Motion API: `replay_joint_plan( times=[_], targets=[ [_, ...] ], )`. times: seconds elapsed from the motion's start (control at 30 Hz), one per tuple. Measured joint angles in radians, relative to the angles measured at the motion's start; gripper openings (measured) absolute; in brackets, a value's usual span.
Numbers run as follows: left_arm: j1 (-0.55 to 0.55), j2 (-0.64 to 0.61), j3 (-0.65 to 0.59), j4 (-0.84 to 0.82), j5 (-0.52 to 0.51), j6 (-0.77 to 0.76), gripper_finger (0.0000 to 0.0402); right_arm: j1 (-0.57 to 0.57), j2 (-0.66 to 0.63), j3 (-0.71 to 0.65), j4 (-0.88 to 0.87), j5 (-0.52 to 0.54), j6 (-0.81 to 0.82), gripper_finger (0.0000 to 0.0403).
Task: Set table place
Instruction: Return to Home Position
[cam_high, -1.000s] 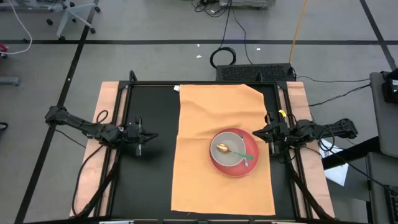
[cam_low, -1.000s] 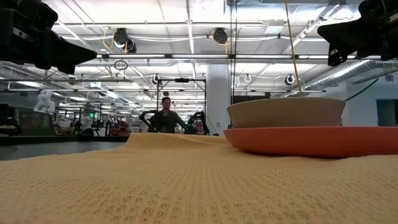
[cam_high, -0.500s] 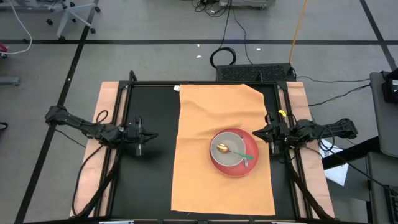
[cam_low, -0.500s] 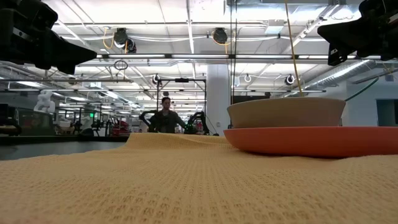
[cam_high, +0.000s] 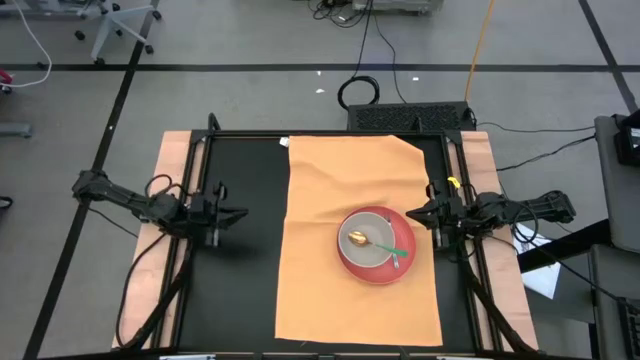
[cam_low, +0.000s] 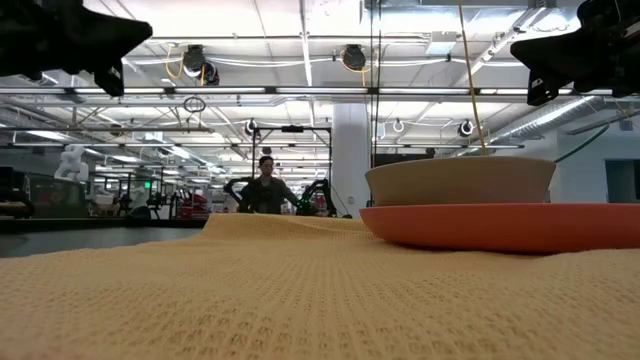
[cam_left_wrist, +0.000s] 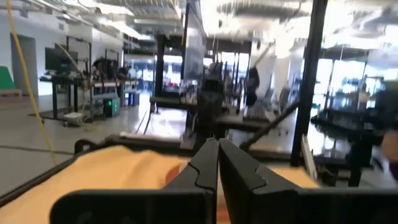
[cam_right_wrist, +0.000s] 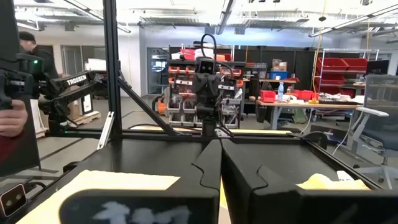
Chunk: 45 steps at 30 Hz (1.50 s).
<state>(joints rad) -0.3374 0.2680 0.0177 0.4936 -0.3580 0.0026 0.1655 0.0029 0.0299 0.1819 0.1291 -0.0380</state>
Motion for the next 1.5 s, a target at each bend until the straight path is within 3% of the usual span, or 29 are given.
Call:
replay_joint_plan(
  times=[0.17,0.57,1.5],
  targets=[
    [0.000,0.000,-0.001,-0.085,-0.003,-0.030,0.0019,0.000,0.000,0.000,-0.001,0.000,-0.001,0.0000],
    [0.000,0.000,-0.001,-0.185,-0.004,0.093,0.0019,0.000,0.000,0.000,-0.039,0.000,0.000,0.0000],
    [-0.001,0.000,-0.001,-0.222,-0.009,0.066,0.0019,0.000,0.000,0.000,-0.007,0.000,0.011,0.0000]
  ],
)
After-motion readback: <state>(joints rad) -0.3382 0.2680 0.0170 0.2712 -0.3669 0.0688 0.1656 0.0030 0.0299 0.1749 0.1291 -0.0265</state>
